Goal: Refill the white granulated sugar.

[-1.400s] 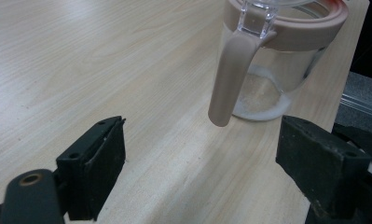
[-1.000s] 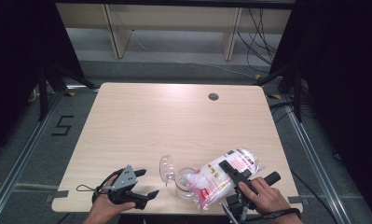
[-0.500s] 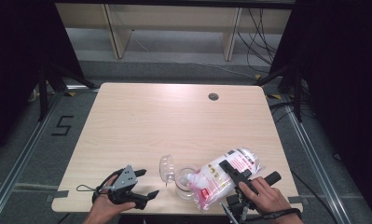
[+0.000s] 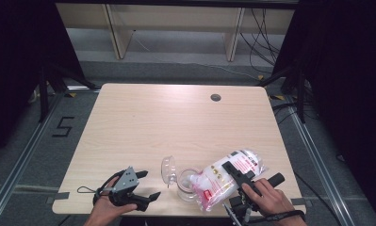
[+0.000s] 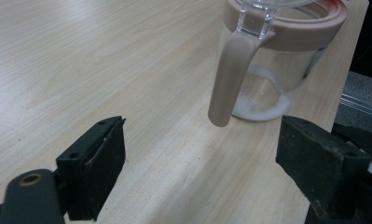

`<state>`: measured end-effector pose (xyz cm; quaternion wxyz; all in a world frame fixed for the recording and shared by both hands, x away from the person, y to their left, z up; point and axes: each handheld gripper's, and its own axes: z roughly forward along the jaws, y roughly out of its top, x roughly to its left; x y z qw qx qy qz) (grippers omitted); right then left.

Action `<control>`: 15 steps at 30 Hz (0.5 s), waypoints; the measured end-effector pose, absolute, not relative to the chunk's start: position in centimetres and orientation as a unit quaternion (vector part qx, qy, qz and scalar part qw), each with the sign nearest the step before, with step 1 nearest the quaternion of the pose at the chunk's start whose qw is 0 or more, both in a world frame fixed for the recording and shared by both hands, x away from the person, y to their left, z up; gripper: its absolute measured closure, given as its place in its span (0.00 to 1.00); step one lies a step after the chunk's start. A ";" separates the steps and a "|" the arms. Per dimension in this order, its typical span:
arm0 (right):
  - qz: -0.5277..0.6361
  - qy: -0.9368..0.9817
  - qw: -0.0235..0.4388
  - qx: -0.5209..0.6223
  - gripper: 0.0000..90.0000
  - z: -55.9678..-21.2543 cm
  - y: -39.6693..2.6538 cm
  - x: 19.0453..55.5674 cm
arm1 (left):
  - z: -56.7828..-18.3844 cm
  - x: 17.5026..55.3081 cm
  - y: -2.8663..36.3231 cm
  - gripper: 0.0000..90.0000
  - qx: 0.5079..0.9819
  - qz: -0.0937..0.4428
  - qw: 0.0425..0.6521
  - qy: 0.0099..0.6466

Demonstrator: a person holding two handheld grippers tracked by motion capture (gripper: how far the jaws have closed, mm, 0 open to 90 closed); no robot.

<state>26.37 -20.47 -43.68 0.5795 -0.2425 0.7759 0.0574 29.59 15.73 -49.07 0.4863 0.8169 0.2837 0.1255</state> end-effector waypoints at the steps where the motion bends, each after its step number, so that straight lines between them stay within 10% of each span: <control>1: 0.057 0.774 0.581 -0.247 0.57 -43.6 -20.5 26.4 | -49.1 29.6 15.7 0.17 0.818 0.126 0.486 0.282; 15: 0.060 0.765 0.587 -0.258 0.57 -43.5 -20.5 26.5 | -49.0 29.6 15.8 0.17 0.820 0.128 0.482 0.279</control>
